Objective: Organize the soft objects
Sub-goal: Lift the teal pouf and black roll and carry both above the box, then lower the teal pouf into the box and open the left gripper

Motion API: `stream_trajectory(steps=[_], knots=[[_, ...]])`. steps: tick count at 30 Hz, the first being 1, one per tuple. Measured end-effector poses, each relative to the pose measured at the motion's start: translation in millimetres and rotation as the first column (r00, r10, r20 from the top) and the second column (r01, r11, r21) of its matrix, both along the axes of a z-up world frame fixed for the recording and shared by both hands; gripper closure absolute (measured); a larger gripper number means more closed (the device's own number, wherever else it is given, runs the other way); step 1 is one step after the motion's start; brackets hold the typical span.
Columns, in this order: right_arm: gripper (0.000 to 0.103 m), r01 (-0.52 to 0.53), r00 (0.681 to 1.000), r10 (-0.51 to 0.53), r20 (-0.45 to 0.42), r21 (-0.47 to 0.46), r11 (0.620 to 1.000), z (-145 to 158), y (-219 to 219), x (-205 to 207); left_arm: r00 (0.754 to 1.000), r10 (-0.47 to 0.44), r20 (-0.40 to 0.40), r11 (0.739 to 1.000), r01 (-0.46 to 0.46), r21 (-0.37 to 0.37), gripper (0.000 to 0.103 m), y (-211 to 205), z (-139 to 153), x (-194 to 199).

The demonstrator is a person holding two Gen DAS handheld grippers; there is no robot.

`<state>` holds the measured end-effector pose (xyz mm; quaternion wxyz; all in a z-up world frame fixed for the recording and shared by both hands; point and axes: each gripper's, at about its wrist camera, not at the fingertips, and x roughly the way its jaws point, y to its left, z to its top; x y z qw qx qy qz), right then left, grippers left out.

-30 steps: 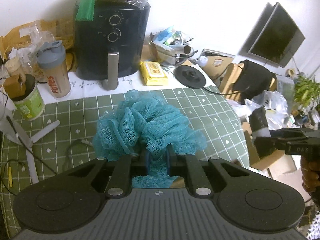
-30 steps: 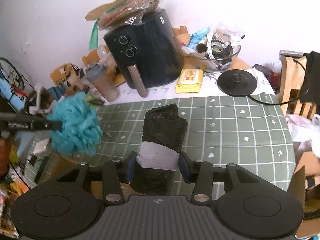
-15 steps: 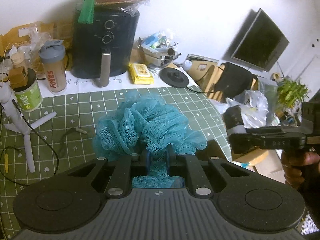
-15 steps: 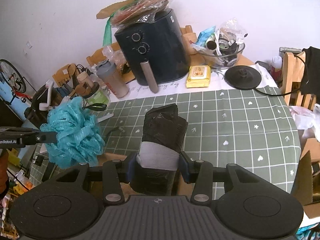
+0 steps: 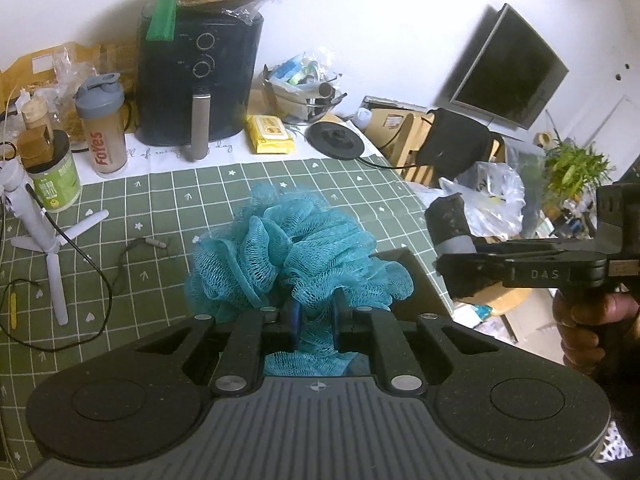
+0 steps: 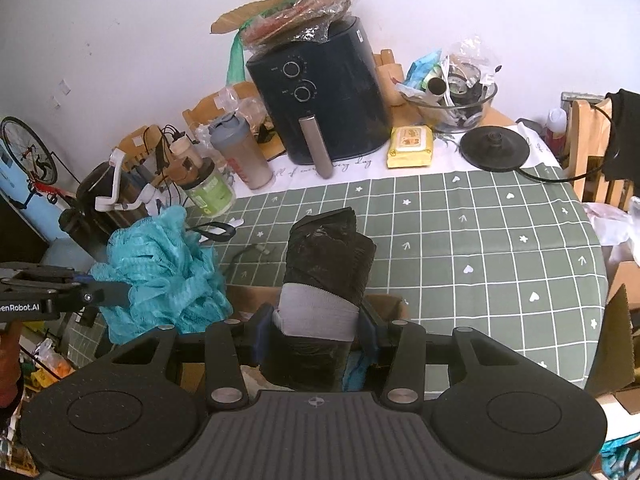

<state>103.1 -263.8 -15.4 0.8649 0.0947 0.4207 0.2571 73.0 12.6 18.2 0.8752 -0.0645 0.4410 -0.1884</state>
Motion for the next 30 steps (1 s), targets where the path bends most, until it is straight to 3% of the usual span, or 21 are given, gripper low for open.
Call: stream_trajectory(steps=[6,13,20,25,30], knots=[[0.055,0.011,1.0,-0.011,-0.003,-0.004,1.0,1.9,-2.5,-6.1,0.999,-0.014,-0.038,1.0,0.014,-0.005,0.089,-2.9,-3.0,-7.8],[0.055,0.014,1.0,-0.014,-0.013,-0.003,1.0,0.7,-6.0,-14.4,0.99,-0.014,-0.142,1.0,0.012,-0.017,0.087,4.4,-37.3,-12.9],[0.055,0.025,0.999,-0.025,-0.04,-0.014,1.0,-7.8,-4.2,-22.7,0.994,-0.017,-0.107,0.999,0.021,0.035,0.069,-4.3,-55.4,-16.3],[0.055,0.032,0.998,-0.033,-0.061,-0.02,0.999,-13.8,-2.8,-28.9,0.996,0.013,-0.091,1.0,-0.011,0.018,0.05,0.4,-56.1,-21.6],[0.055,0.029,0.996,-0.031,-0.081,-0.034,0.999,-19.1,3.4,-31.6,0.993,0.06,-0.101,0.998,-0.06,0.005,0.048,5.9,-56.2,-26.3]])
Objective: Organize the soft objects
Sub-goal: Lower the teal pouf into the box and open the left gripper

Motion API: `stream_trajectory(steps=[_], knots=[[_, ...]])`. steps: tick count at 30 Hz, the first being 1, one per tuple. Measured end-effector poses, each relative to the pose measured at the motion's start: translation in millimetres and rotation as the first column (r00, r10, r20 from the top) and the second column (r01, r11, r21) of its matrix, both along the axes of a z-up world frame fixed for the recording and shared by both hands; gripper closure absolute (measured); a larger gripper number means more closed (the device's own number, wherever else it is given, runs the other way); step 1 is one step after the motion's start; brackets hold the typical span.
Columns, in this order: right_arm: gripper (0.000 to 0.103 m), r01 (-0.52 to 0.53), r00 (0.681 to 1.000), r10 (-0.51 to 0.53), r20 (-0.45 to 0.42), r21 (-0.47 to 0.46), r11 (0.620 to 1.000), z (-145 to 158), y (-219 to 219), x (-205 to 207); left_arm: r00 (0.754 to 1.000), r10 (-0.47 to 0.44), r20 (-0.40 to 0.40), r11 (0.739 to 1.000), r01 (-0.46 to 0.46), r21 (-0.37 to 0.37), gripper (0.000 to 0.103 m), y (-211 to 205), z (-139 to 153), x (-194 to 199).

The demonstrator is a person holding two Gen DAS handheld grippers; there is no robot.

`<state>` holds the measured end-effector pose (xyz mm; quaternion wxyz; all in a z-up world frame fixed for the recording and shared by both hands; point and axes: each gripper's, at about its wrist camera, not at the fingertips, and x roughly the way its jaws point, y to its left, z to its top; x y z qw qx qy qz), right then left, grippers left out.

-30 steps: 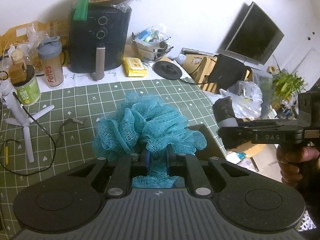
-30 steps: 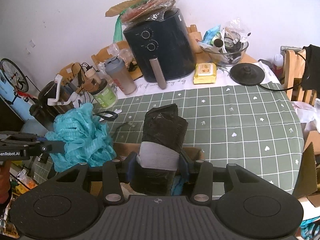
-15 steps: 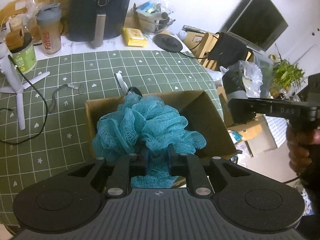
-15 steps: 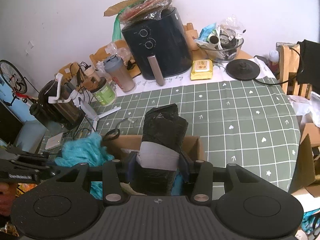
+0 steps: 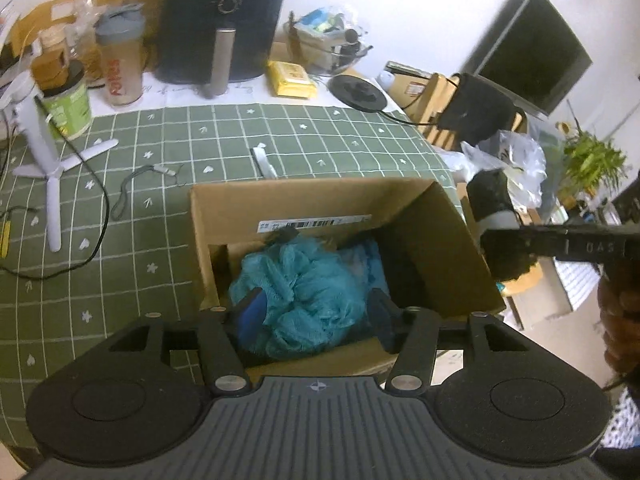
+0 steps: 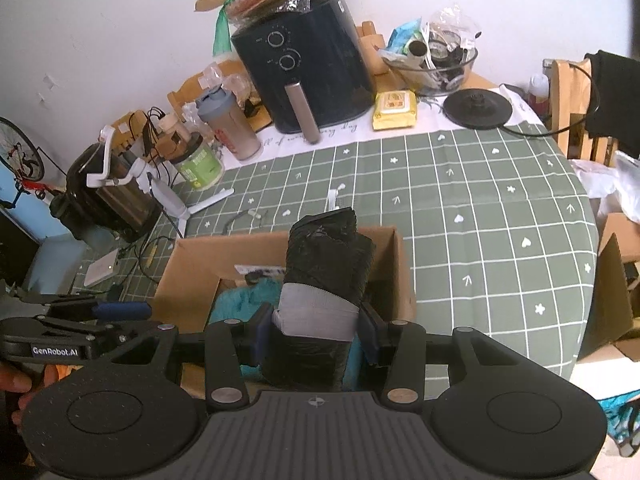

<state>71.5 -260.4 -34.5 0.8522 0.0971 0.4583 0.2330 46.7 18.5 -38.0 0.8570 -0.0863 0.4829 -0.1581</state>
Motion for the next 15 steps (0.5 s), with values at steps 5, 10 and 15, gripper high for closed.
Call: stream_trajectory(steps=[5,10,15], knots=[[0.055,-0.027,1.0,0.027,-0.004,-0.033,0.999,-1.3,14.0,-2.6,0.999,0.028,0.023,0.999,-0.028,-0.016,0.048,5.0,4.7,-4.2],[0.055,-0.058,0.998,0.059,0.01,-0.063,0.996,4.8,28.8,-0.7,0.998,0.057,0.031,0.998,-0.056,-0.009,0.048,11.4,5.6,-7.9],[0.055,-0.082,0.996,0.084,0.018,-0.093,0.992,7.0,39.8,3.0,0.996,0.085,0.023,0.996,-0.085,-0.003,0.048,18.6,3.3,-11.6]])
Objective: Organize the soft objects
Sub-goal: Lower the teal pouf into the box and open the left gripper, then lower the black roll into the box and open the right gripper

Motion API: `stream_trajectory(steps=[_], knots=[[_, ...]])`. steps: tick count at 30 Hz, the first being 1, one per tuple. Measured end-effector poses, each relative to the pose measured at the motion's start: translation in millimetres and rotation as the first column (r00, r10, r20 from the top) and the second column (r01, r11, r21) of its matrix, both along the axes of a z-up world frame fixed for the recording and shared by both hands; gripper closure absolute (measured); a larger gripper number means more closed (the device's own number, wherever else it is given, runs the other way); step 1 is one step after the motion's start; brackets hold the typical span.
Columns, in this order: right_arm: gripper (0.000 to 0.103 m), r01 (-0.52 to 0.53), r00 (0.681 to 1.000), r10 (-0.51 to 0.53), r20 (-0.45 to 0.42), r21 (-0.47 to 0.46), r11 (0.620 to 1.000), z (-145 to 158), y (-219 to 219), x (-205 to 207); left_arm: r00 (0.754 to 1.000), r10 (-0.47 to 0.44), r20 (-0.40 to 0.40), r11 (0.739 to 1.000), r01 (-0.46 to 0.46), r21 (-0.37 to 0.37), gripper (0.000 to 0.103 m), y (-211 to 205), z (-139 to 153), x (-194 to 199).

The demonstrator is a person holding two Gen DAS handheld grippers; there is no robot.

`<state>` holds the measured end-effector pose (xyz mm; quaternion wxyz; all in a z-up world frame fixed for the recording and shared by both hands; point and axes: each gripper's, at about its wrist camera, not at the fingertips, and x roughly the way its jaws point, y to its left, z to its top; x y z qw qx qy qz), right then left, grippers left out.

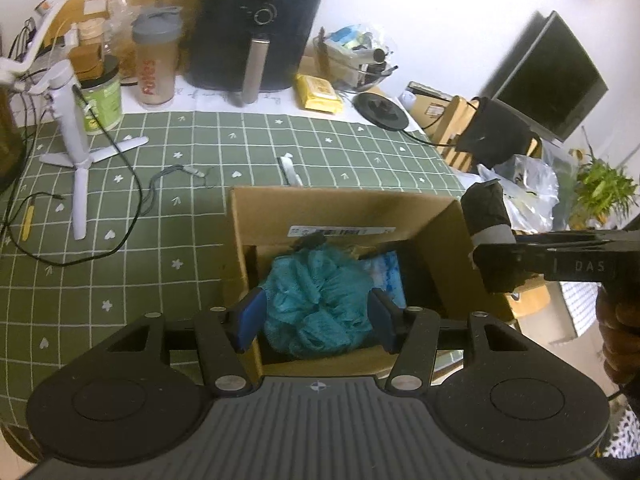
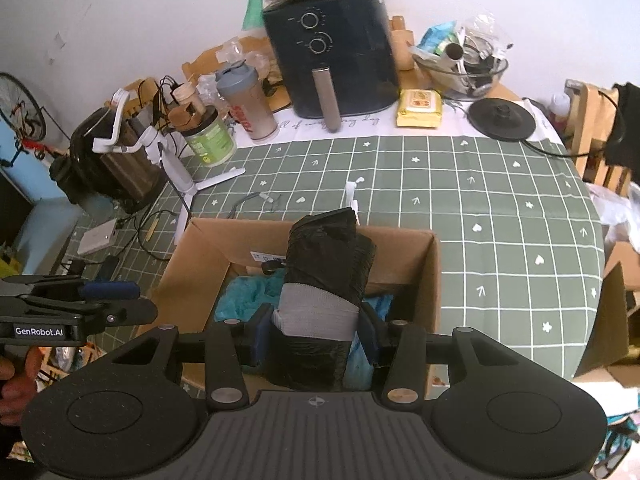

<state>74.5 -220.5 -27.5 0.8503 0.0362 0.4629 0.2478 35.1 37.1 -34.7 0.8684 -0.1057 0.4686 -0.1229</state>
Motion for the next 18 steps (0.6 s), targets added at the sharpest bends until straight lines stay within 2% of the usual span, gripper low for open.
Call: stream_trajectory(steps=[7,13,15,16,17,18], knots=[[0.055,-0.028,0.998,0.027,-0.048,-0.025,0.999,-16.4,13.9,8.7,0.999,0.048,-0.013,0.999,-0.048,0.022,0.048,12.4,-2.2,-4.4],[0.054,-0.071,0.997,0.071,-0.037,-0.007,0.997,-12.6,24.7,14.9,0.996,0.082,-0.026,0.996,-0.081,0.026,0.048,19.8,-5.0,-5.2],[0.047,-0.081,0.996,0.08,-0.033,-0.028,0.996,-13.2,28.8,16.3,0.996,0.086,-0.028,0.996,-0.085,0.027,0.048,20.8,-6.0,-5.2],[0.031,-0.078,0.997,0.077,-0.023,-0.042,0.996,-13.4,30.4,16.7,0.996,0.087,-0.029,0.996,-0.086,0.027,0.048,21.3,-6.1,-4.8],[0.022,-0.077,0.997,0.076,-0.01,-0.051,0.996,-13.6,30.7,16.0,0.996,0.087,-0.029,0.996,-0.087,0.027,0.048,21.0,-5.8,-4.4],[0.021,-0.079,0.997,0.079,-0.004,-0.054,0.995,-14.3,30.6,15.8,0.996,0.086,-0.029,0.996,-0.086,0.026,0.048,21.0,-5.7,-3.9]])
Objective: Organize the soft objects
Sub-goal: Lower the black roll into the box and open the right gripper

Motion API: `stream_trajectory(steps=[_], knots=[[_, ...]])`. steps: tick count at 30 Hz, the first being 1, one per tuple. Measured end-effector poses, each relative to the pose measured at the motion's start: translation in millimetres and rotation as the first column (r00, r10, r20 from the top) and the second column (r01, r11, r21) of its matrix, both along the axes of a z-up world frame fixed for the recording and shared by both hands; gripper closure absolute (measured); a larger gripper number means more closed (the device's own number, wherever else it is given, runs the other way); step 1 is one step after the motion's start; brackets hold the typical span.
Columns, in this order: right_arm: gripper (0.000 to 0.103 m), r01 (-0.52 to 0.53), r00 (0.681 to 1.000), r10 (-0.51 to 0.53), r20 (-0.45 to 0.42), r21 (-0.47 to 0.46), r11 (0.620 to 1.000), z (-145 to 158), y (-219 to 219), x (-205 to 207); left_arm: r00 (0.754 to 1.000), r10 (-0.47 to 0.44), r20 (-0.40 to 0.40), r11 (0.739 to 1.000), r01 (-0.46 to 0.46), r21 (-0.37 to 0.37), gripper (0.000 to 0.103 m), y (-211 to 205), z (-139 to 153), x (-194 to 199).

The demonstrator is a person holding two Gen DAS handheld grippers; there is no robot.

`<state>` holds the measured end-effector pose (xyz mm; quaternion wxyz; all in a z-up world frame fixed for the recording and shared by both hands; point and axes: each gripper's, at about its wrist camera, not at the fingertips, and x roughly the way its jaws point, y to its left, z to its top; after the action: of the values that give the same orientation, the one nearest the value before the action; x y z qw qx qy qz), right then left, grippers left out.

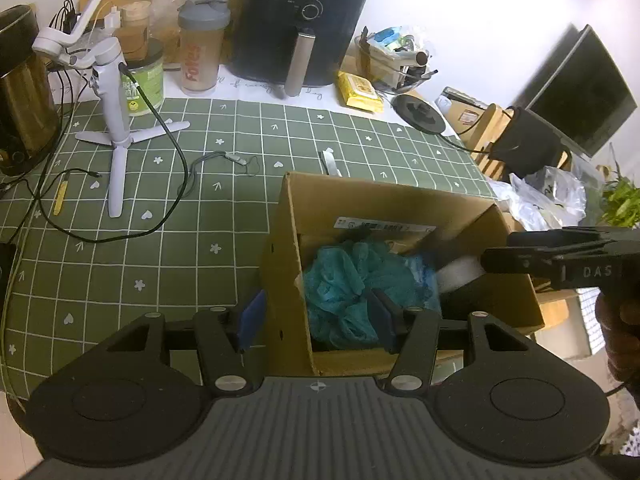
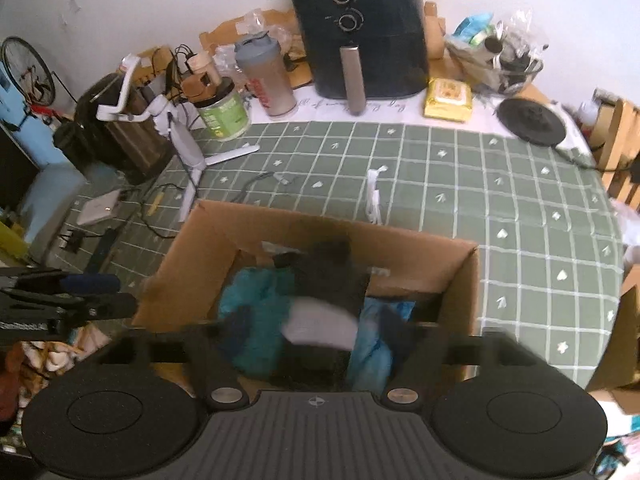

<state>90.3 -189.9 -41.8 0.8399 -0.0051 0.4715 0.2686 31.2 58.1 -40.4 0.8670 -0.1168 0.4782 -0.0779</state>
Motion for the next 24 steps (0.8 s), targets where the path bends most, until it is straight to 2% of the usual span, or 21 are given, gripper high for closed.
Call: stream_trajectory(steps=[3,5,7,15,18,22,24], knots=[[0.018,0.013,1.0,-0.013,-0.01,-0.01,1.0,-4.1,-3.5,1.2,1.0,-0.004,-0.001,1.0,0.004,0.001,0.048,-0.4,-0.7,2.4],[0.009,0.036,0.999,-0.036,0.0,-0.016,0.999,-6.5,-8.9,1.6,1.0,-0.009,-0.007,1.0,0.009,0.009,0.048,-1.5,-2.6,5.3],[0.005,0.064,0.998,-0.064,0.008,-0.026,0.998,-9.3,-15.5,2.2,1.0,-0.017,-0.012,1.0,0.017,0.018,0.048,-2.4,-4.6,8.5],[0.005,0.135,0.99,-0.136,-0.033,-0.039,0.99,-27.8,-37.8,3.1,0.999,-0.036,-0.035,0.999,0.038,0.034,0.048,0.5,-19.5,20.7],[0.005,0.151,0.987,-0.152,-0.054,-0.029,0.988,-35.7,-43.1,2.8,0.997,-0.051,-0.055,0.999,0.052,0.013,0.048,1.7,-30.1,25.2],[0.005,0.159,0.984,-0.159,-0.082,-0.008,0.987,-43.4,-47.6,2.4,0.992,-0.074,-0.104,0.996,0.068,-0.058,0.048,-0.5,-46.6,28.6],[0.005,0.163,0.982,-0.162,-0.093,0.003,0.987,-44.8,-47.4,2.0,0.992,-0.074,-0.105,0.996,0.068,-0.056,0.047,-4.4,-49.5,25.8]])
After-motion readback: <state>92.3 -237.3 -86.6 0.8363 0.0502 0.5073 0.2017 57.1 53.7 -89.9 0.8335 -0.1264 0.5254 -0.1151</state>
